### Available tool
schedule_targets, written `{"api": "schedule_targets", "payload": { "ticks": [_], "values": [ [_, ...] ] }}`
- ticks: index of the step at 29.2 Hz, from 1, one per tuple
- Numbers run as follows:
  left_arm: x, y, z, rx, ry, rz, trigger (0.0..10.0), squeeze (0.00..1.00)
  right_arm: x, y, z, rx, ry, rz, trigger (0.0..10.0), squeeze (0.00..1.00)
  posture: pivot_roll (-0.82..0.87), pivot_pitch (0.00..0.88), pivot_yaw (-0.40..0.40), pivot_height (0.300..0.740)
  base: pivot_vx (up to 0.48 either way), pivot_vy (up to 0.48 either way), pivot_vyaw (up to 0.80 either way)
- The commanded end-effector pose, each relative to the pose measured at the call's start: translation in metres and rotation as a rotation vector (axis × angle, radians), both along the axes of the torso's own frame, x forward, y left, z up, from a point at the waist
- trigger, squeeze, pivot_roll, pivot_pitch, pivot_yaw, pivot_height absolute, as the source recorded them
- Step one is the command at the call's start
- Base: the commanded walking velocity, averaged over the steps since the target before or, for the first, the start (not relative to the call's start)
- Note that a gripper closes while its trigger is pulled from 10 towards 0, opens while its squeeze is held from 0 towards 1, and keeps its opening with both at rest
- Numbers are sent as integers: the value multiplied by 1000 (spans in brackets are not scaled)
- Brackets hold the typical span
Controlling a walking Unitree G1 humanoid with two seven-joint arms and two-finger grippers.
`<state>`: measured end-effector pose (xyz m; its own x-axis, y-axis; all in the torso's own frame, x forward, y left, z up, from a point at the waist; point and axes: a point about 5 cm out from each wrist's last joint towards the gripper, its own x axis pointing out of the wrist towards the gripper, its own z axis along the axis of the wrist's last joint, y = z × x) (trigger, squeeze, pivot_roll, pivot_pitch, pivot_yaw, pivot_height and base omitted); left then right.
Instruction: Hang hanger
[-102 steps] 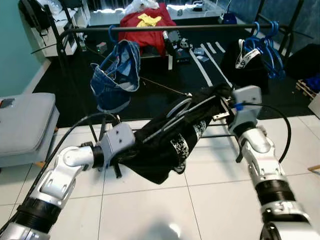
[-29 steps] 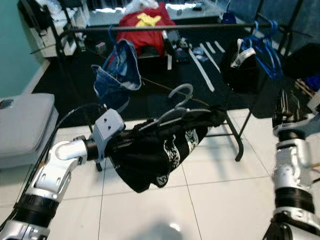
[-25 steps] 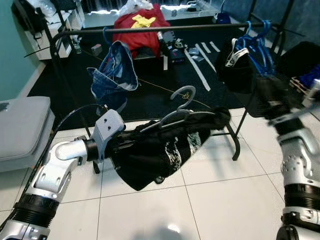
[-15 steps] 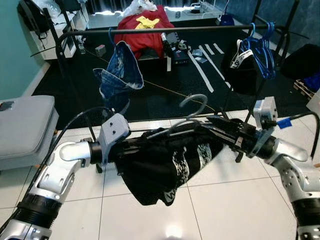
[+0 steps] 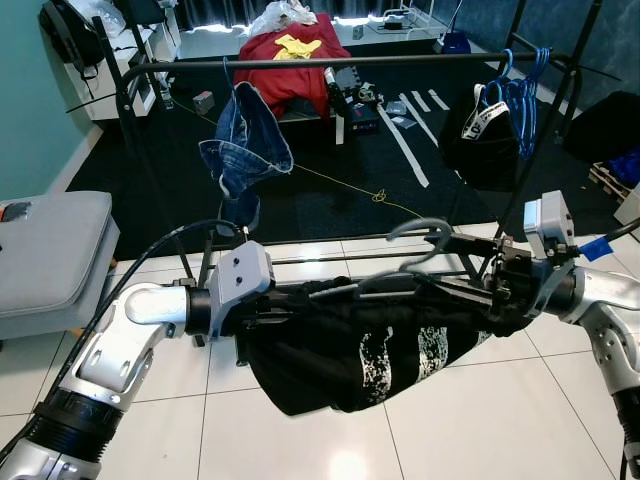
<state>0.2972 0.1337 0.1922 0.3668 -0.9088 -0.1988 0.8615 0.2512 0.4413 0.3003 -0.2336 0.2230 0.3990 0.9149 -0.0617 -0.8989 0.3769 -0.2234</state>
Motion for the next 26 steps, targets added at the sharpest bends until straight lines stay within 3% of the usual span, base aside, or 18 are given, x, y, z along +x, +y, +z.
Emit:
{"api": "schedule_targets", "payload": {
  "ticks": [1,10,11,12,13,14,18,19,26],
  "values": [
    [-5,-3,3,11,-23,-38,0,0,0,7,-1,-15,11,41,10000,0,42,68,37,740,0,0,0],
    [-6,-11,5,13,-19,-77,0,0,0,21,-11,-37,72,127,10000,0,48,72,33,740,0,0,0],
    [-6,-11,5,15,-19,-79,0,0,-1,22,-12,-40,81,134,9098,0,48,73,35,740,0,0,0],
    [-6,-11,5,15,-19,-79,0,0,-1,22,-12,-40,81,134,9098,0,48,73,35,740,0,0,0],
    [-6,-11,5,16,-18,-81,0,0,-1,23,-14,-43,90,142,7373,0,48,73,35,740,0,0,0],
    [-6,-11,6,19,-18,-83,0,0,-1,23,-15,-48,100,149,3059,0,48,74,37,740,0,0,0],
    [-6,-11,6,20,-18,-85,0,0,-1,24,-15,-52,105,153,2549,0,48,74,37,740,0,0,0],
    [-6,-11,6,21,-18,-86,0,0,-1,24,-15,-55,111,155,0,0,49,76,38,740,0,0,0],
    [-4,-11,7,24,-20,-86,0,0,-2,25,-18,-73,140,171,0,0,48,77,40,740,0,0,0]
  ]
}}
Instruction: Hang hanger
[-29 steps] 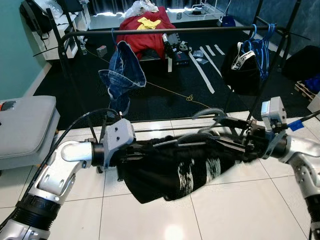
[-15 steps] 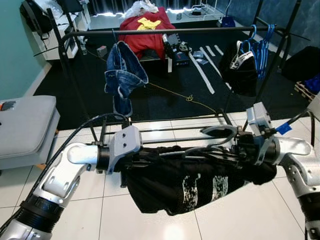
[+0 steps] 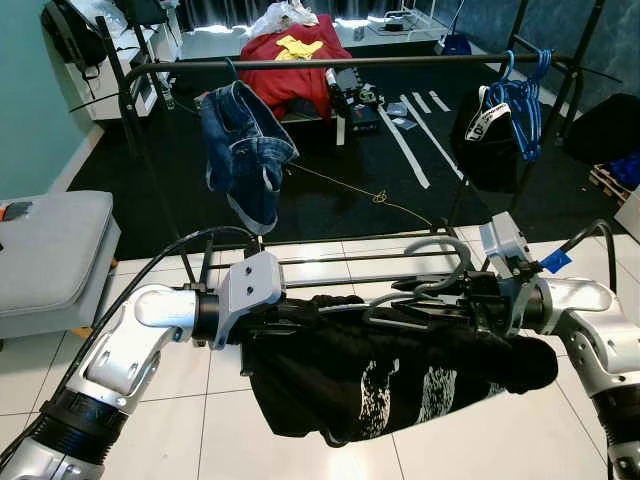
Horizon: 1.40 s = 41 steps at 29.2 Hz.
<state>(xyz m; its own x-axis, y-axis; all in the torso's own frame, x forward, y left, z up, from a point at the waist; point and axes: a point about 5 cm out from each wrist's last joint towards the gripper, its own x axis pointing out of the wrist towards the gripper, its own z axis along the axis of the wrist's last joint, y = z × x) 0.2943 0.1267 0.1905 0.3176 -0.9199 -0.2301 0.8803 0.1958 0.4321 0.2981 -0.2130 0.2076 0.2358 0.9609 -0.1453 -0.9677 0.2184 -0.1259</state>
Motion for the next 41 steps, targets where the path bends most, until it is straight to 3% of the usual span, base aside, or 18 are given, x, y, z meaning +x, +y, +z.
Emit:
{"api": "schedule_targets", "payload": {
  "ticks": [1,14,15,16,17,21,23,24,39,40,41],
  "values": [
    [-1,-4,9,-5,-37,-37,0,0,0,4,-2,-26,18,12,0,0,48,77,40,740,0,0,0],
    [3,1,4,11,-35,7,0,0,0,10,3,51,18,-4,0,0,44,85,37,740,0,0,0],
    [6,2,3,6,-41,40,0,39,-1,10,4,62,20,-4,0,0,44,87,35,740,0,0,0],
    [9,4,1,0,-19,68,10000,667,-1,11,4,73,23,-4,0,0,44,88,35,740,0,0,0],
    [11,6,0,2,-17,87,10000,996,-2,12,5,79,24,-5,0,0,40,90,37,740,0,0,0],
    [15,9,1,11,-45,124,10000,1000,-2,12,4,87,24,-11,0,0,36,92,38,740,0,0,0],
    [19,14,2,13,-78,177,10000,1000,-3,12,4,92,20,-26,0,0,31,92,37,740,0,0,0],
    [24,22,3,12,-83,250,10000,0,-3,10,4,98,15,-52,0,0,29,91,36,740,0,0,0],
    [36,72,8,40,-105,606,10000,0,6,-4,-7,57,-48,-306,0,0,33,102,31,740,0,0,0],
    [39,73,12,-46,-89,696,10000,0,10,-4,-5,88,-79,-363,0,0,38,105,29,740,0,0,0],
    [39,63,13,-175,-11,761,10000,27,13,-2,-3,120,-104,-400,0,0,47,111,30,740,0,0,0]
  ]
}}
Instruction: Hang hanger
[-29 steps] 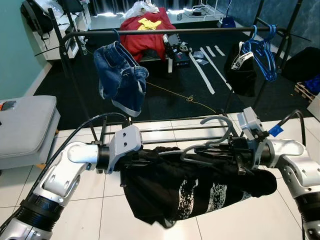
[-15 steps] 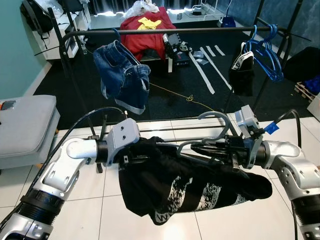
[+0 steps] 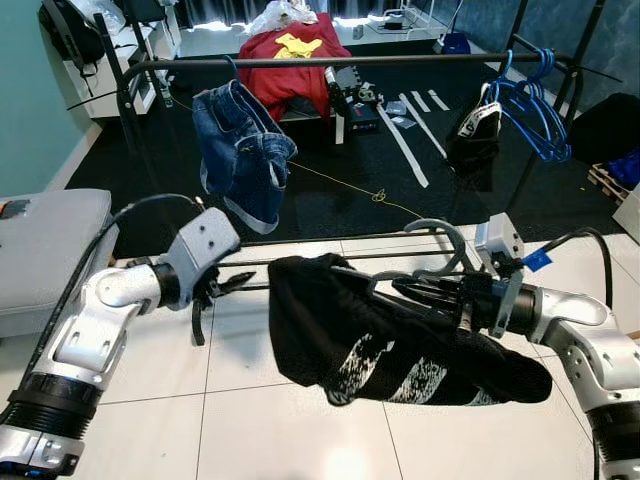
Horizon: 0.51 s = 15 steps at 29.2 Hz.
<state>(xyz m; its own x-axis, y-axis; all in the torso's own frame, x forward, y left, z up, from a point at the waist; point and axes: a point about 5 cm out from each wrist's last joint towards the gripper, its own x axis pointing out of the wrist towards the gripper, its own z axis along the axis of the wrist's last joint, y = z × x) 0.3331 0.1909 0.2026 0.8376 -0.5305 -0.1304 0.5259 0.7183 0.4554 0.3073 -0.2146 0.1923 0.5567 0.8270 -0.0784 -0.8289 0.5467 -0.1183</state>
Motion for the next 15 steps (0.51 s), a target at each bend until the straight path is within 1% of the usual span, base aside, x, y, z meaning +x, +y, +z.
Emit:
{"api": "schedule_targets", "payload": {
  "ticks": [1,2,3,4,5,6,7,8,9,10,11,12,13,14,15],
  "values": [
    [0,-1,1,-122,30,86,10000,27,4,-1,13,40,-91,-50,0,0,47,111,30,740,0,0,0],
    [-8,-30,-1,-408,138,118,10000,1000,7,4,15,76,-133,-96,0,0,46,117,32,740,0,0,0],
    [-8,-30,-1,-408,138,118,10000,1000,7,4,15,76,-133,-96,0,0,46,117,32,740,0,0,0],
    [-11,-41,-2,-479,177,107,10000,1000,8,5,16,81,-144,-108,0,0,46,117,32,740,0,0,0],
    [-14,-51,-3,-530,195,118,10000,1000,10,7,17,88,-160,-128,0,0,43,119,34,740,0,0,0],
    [-14,-51,-3,-530,195,118,10000,1000,10,7,17,88,-160,-128,0,0,43,119,34,740,0,0,0],
    [-15,-56,-3,-554,203,130,10000,1000,11,7,18,92,-170,-142,0,0,41,120,35,740,0,0,0],
    [-15,-56,-3,-554,203,130,10000,1000,11,7,18,92,-170,-142,0,0,41,120,35,740,0,0,0],
    [-16,-63,-2,-619,222,144,10000,1000,13,8,20,101,-185,-167,0,0,37,121,36,740,0,0,0],
    [-18,-72,-4,-686,265,149,10000,1000,15,10,22,116,-201,-189,0,0,34,121,33,740,0,0,0],
    [-18,-72,-4,-686,265,149,10000,1000,15,10,22,116,-201,-189,0,0,34,121,33,740,0,0,0],
    [-19,-82,-8,-741,310,151,10000,1000,15,18,24,138,-206,-182,0,0,29,119,27,740,0,0,0],
    [-19,-82,-8,-741,310,151,10000,1000,15,18,24,138,-206,-182,0,0,29,119,27,740,0,0,0],
    [-20,-88,-11,-774,341,152,10000,1000,16,23,25,153,-208,-174,0,0,29,119,27,740,0,0,0],
    [-20,-88,-11,-774,341,152,10000,1000,16,23,25,153,-208,-174,0,0,29,119,27,740,0,0,0]
  ]
}}
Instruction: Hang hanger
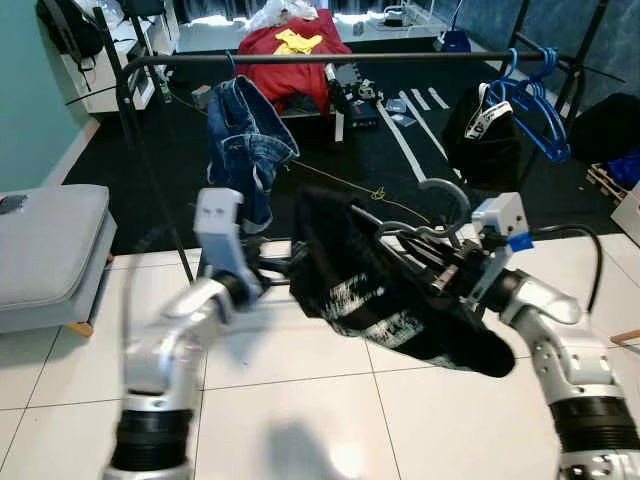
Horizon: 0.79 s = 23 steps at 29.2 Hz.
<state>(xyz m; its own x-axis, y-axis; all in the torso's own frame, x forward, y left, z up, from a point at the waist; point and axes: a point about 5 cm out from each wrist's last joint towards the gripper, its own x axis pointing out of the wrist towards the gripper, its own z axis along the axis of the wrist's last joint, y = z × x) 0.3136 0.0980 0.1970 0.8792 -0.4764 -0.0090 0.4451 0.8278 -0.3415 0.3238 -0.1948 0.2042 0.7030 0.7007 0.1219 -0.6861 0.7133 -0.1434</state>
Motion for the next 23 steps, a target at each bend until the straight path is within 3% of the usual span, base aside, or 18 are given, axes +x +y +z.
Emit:
{"api": "schedule_targets", "payload": {
  "ticks": [1,2,4,5,8,12,13,23],
  "values": [
    [-1,5,-5,-3,31,20,10000,1000,-1,4,13,7,-62,17,0,0,29,119,27,740,0,0,0],
    [0,0,-7,-25,50,28,10000,251,-1,10,13,14,-64,33,0,0,27,118,23,740,0,0,0],
    [0,0,-7,-25,50,28,10000,251,-1,10,13,14,-64,33,0,0,27,118,23,740,0,0,0],
    [-1,-3,-5,-53,75,41,10000,0,0,15,12,22,-65,38,0,0,27,118,21,740,0,0,0],
    [-4,-11,-3,-90,119,47,10000,0,2,24,13,67,-71,40,0,0,30,116,13,740,0,0,0],
    [-7,-19,-2,-135,107,28,10000,0,1,38,13,103,-59,88,0,0,36,116,9,740,0,0,0],
    [-8,-25,1,-164,93,13,10000,0,-1,49,10,120,-41,137,0,0,38,114,8,740,0,0,0],
    [-5,-29,8,-136,30,45,10000,0,-6,58,6,125,-1,208,0,0,35,113,8,740,0,0,0]
  ]
}}
